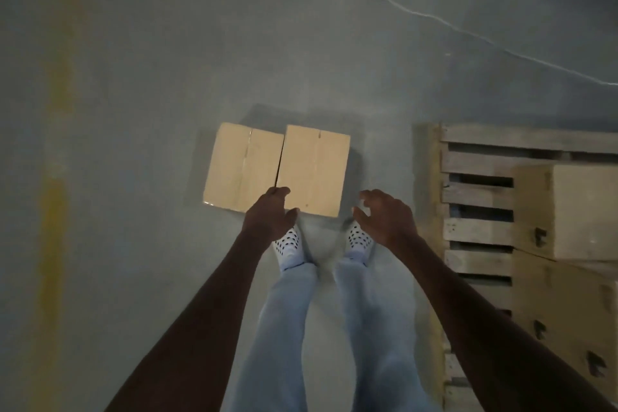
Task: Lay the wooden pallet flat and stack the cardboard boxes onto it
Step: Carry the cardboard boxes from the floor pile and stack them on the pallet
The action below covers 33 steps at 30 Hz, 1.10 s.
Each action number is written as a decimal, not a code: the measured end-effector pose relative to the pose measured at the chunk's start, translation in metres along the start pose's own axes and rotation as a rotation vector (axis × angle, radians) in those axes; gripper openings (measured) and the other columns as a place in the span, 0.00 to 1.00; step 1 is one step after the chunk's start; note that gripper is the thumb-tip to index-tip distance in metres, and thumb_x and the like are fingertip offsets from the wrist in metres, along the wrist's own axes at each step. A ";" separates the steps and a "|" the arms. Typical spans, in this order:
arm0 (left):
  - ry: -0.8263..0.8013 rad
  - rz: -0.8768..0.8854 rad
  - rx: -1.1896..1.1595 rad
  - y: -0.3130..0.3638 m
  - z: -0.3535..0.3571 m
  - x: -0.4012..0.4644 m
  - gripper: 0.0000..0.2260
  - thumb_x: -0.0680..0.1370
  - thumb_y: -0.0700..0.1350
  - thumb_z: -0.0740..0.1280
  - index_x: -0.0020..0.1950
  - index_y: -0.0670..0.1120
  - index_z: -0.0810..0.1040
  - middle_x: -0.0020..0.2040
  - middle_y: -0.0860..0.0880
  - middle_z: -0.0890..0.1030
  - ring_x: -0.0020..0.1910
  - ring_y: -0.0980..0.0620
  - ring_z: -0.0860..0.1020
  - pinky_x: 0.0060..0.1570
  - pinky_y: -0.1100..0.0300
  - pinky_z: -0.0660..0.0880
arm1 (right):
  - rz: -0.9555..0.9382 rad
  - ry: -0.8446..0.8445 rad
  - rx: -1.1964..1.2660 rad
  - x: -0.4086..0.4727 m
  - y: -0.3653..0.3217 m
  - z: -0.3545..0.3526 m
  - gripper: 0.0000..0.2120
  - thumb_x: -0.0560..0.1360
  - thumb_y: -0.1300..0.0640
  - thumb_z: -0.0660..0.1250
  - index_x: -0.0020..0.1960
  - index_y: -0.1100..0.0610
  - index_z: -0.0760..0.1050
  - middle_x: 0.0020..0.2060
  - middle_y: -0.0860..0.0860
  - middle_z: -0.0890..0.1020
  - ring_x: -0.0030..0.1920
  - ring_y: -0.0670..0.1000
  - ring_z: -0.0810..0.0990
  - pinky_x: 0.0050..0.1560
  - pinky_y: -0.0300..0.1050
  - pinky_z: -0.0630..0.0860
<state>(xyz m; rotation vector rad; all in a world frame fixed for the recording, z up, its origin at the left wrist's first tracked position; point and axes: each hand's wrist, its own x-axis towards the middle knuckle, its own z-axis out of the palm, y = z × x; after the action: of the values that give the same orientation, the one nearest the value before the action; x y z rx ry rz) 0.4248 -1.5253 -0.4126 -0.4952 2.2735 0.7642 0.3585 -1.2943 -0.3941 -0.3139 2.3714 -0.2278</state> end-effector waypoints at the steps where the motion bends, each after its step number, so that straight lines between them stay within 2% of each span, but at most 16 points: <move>1: -0.028 -0.021 0.007 -0.012 0.013 0.025 0.26 0.79 0.50 0.65 0.75 0.44 0.65 0.73 0.45 0.68 0.71 0.46 0.69 0.67 0.53 0.68 | 0.001 -0.019 0.002 0.024 0.004 0.016 0.21 0.79 0.45 0.61 0.68 0.54 0.72 0.62 0.52 0.78 0.60 0.57 0.79 0.57 0.50 0.75; 7: -0.106 -0.174 -0.016 -0.081 0.109 0.175 0.31 0.79 0.54 0.65 0.78 0.45 0.58 0.76 0.44 0.64 0.72 0.43 0.67 0.68 0.48 0.67 | -0.016 -0.053 -0.009 0.158 0.038 0.127 0.23 0.79 0.46 0.62 0.71 0.54 0.68 0.66 0.53 0.74 0.64 0.57 0.75 0.60 0.51 0.72; 11: -0.049 -0.229 -0.082 -0.114 0.172 0.233 0.33 0.78 0.53 0.67 0.77 0.43 0.56 0.76 0.42 0.60 0.71 0.40 0.68 0.65 0.44 0.70 | 0.059 0.004 0.094 0.219 0.061 0.197 0.28 0.78 0.45 0.65 0.73 0.56 0.65 0.68 0.56 0.70 0.64 0.59 0.75 0.58 0.54 0.73; 14: 0.029 -0.304 -0.139 -0.133 0.215 0.249 0.40 0.76 0.54 0.69 0.78 0.42 0.51 0.77 0.43 0.54 0.73 0.40 0.62 0.66 0.42 0.69 | 0.192 0.011 0.228 0.246 0.075 0.237 0.34 0.77 0.44 0.66 0.76 0.58 0.59 0.72 0.57 0.65 0.67 0.61 0.71 0.61 0.55 0.71; 17: 0.105 -0.297 -0.044 -0.134 0.238 0.254 0.47 0.74 0.56 0.71 0.79 0.40 0.44 0.78 0.41 0.47 0.76 0.39 0.53 0.71 0.42 0.62 | 0.272 -0.016 0.423 0.255 0.079 0.264 0.37 0.71 0.41 0.70 0.74 0.56 0.63 0.69 0.56 0.70 0.65 0.60 0.75 0.62 0.55 0.74; 20: 0.193 -0.329 -0.063 -0.128 0.251 0.258 0.51 0.72 0.57 0.73 0.78 0.39 0.42 0.78 0.40 0.47 0.76 0.39 0.48 0.74 0.43 0.56 | 0.286 -0.002 0.563 0.256 0.083 0.288 0.40 0.64 0.39 0.70 0.71 0.53 0.66 0.64 0.54 0.75 0.60 0.57 0.79 0.58 0.57 0.77; 24: 0.313 -0.358 -0.192 -0.122 0.255 0.264 0.52 0.67 0.53 0.76 0.78 0.39 0.47 0.74 0.39 0.54 0.73 0.38 0.54 0.73 0.44 0.58 | 0.302 0.030 0.616 0.256 0.082 0.296 0.42 0.61 0.38 0.68 0.71 0.53 0.67 0.63 0.53 0.77 0.60 0.56 0.78 0.59 0.56 0.77; 27: 0.377 -0.384 -0.461 -0.131 0.239 0.270 0.44 0.68 0.46 0.76 0.76 0.41 0.54 0.70 0.40 0.60 0.69 0.38 0.60 0.71 0.46 0.61 | 0.305 0.030 0.632 0.259 0.082 0.292 0.38 0.63 0.42 0.71 0.70 0.54 0.68 0.62 0.53 0.77 0.60 0.55 0.78 0.60 0.53 0.76; 31: 0.226 -0.288 -0.548 -0.136 0.236 0.264 0.36 0.71 0.47 0.75 0.74 0.46 0.62 0.68 0.42 0.63 0.68 0.42 0.66 0.68 0.44 0.68 | 0.356 0.128 0.659 0.259 0.096 0.280 0.35 0.63 0.40 0.69 0.67 0.52 0.71 0.60 0.52 0.78 0.59 0.55 0.78 0.59 0.52 0.76; 33: 0.168 -0.283 -0.606 -0.133 0.243 0.264 0.36 0.68 0.52 0.75 0.72 0.49 0.63 0.67 0.44 0.63 0.68 0.43 0.67 0.67 0.43 0.70 | 0.354 0.169 0.687 0.262 0.108 0.275 0.29 0.65 0.42 0.70 0.64 0.50 0.73 0.59 0.50 0.79 0.56 0.52 0.79 0.56 0.49 0.76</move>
<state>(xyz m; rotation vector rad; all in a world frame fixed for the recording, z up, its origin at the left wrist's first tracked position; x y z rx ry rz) 0.4285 -1.5050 -0.7945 -1.1684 2.0240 1.2996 0.3439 -1.2870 -0.7884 0.4596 2.2947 -0.8899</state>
